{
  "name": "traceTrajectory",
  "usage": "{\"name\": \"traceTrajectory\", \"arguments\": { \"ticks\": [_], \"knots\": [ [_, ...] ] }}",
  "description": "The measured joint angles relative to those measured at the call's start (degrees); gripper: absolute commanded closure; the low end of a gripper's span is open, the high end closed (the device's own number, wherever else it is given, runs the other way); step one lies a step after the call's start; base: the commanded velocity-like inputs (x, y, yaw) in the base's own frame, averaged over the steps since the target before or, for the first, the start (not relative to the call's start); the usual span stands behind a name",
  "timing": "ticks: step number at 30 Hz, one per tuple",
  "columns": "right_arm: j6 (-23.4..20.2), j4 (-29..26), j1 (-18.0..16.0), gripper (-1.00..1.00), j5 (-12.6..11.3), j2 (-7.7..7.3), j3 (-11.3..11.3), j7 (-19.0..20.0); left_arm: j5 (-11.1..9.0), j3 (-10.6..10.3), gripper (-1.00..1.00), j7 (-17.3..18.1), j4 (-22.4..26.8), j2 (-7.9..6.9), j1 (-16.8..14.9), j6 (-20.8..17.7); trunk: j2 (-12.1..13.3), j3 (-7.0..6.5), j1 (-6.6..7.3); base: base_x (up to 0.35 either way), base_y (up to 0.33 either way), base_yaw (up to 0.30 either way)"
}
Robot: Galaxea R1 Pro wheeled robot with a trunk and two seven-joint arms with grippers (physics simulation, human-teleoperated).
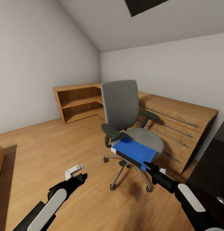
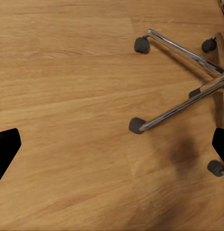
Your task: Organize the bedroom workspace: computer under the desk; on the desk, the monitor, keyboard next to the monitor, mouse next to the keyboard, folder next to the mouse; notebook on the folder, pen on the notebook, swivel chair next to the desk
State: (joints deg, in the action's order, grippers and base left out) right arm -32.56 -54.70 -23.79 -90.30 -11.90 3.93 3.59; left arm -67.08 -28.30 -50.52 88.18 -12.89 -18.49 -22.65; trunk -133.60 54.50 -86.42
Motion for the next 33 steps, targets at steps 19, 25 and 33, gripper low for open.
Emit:
{"name": "traceTrajectory", "arguments": {
  "ticks": [19,25,33],
  "knots": [
    [0.1,0.0,0.0,1.0,0.1,-0.09,-0.3,0.0,0.2,0.0,-1.0,-0.4,0.0,-0.22,0.0,0.0,7.6,-3.4,4.14,-0.066,-0.019,0.0],
    [0.3,-0.1,0.0,1.0,0.2,-0.09,-0.4,0.1,0.2,0.0,-1.0,-0.4,0.0,-0.24,0.0,0.0,10.0,-4.48,5.46,-0.298,-0.162,0.0],
    [0.5,-0.1,0.0,1.0,0.3,-0.43,-0.8,0.2,0.2,0.0,-1.0,-0.4,0.0,-0.25,0.0,0.0,13.2,-5.92,7.21,-0.303,-0.179,0.0]
  ]
}}
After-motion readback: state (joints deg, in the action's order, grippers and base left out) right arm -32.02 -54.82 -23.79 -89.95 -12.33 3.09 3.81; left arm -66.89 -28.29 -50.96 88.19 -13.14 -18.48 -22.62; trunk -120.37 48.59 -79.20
